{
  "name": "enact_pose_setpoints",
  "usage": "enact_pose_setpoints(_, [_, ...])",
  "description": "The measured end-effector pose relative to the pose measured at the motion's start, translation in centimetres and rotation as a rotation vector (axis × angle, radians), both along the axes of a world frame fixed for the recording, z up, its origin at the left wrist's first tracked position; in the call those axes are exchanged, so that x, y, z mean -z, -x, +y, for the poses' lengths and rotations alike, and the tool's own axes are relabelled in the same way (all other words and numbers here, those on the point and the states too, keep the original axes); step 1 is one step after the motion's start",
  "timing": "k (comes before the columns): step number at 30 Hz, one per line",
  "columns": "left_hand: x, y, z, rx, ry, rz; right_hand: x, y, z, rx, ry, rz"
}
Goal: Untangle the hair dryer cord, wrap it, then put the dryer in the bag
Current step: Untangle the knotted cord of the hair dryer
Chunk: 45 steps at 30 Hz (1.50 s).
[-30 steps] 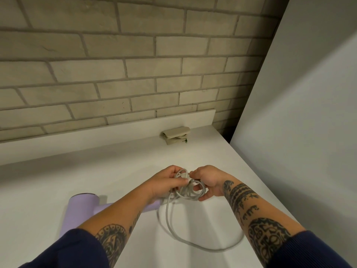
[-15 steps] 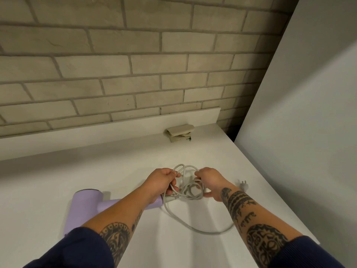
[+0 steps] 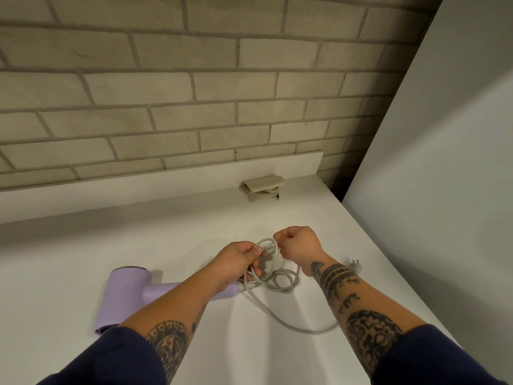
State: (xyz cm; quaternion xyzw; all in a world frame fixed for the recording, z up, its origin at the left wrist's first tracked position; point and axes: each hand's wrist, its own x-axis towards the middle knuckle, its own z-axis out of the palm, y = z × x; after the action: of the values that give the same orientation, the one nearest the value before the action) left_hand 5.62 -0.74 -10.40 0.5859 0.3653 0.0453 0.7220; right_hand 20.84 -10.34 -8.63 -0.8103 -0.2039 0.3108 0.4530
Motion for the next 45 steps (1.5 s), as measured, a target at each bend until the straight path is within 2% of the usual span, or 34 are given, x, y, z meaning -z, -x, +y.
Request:
enact_pose_setpoints(2, [0.2,0.1,0.2,0.001,0.009,-0.007,-0.1,-0.1,-0.3,0.228,-0.127,0.235])
enact_pose_setpoints(4, [0.2,0.2,0.2,0.003,-0.001,-0.002,-0.3,-0.4,-0.6,0.395,-0.209,0.375])
enact_pose_setpoints(10, [0.0,0.5,0.3,0.018,-0.008,-0.018,0.2,-1.9,-1.7,0.585,-0.226,0.474])
enact_pose_setpoints(13, [0.3,0.6,0.5,0.010,0.054,-0.038,1.0,-3.2,-2.7,0.602,-0.202,0.406])
enact_pose_setpoints(16, [0.2,0.6,0.5,-0.028,0.108,-0.060,1.5,-3.8,-3.4,0.536,-0.012,0.141])
enact_pose_setpoints(17, [0.3,0.5,0.6,-0.036,0.096,-0.058,1.7,-3.7,-3.7,0.515,-0.004,0.087])
enact_pose_setpoints(20, [0.5,0.3,0.8,-0.073,0.063,-0.057,1.6,-3.3,-4.3,0.384,-0.023,0.017])
enact_pose_setpoints(24, [0.7,0.1,1.0,-0.102,0.006,-0.036,2.0,-2.8,-5.5,0.172,0.096,-0.198])
enact_pose_setpoints(28, [0.9,-0.1,1.0,-0.135,-0.018,-0.030,3.3,-2.9,-8.2,-0.077,0.462,-0.485])
enact_pose_setpoints(30, [1.2,-0.3,0.9,-0.143,-0.046,-0.029,3.0,-2.2,-9.4,-0.168,0.596,-0.487])
enact_pose_setpoints(34, [1.5,-0.4,0.7,-0.156,-0.106,-0.023,1.8,-0.3,-10.5,-0.330,0.673,-0.407])
enact_pose_setpoints(37, [1.5,-0.4,0.5,-0.172,-0.104,-0.037,0.8,1.3,-10.0,-0.485,0.786,-0.160])
enact_pose_setpoints(39, [1.5,-0.2,0.4,-0.172,-0.095,-0.053,0.1,2.3,-9.1,-0.567,0.792,-0.053])
enact_pose_setpoints(40, [1.5,-0.1,0.2,-0.168,-0.098,-0.061,-0.2,2.7,-8.7,-0.576,0.764,-0.082])
enact_pose_setpoints(42, [1.4,0.0,0.0,-0.160,-0.104,-0.085,-0.7,3.2,-7.6,-0.452,0.606,-0.287])
enact_pose_setpoints(45, [1.4,0.3,-0.3,-0.147,-0.124,-0.111,-1.4,3.7,-5.8,-0.118,0.228,-0.582])
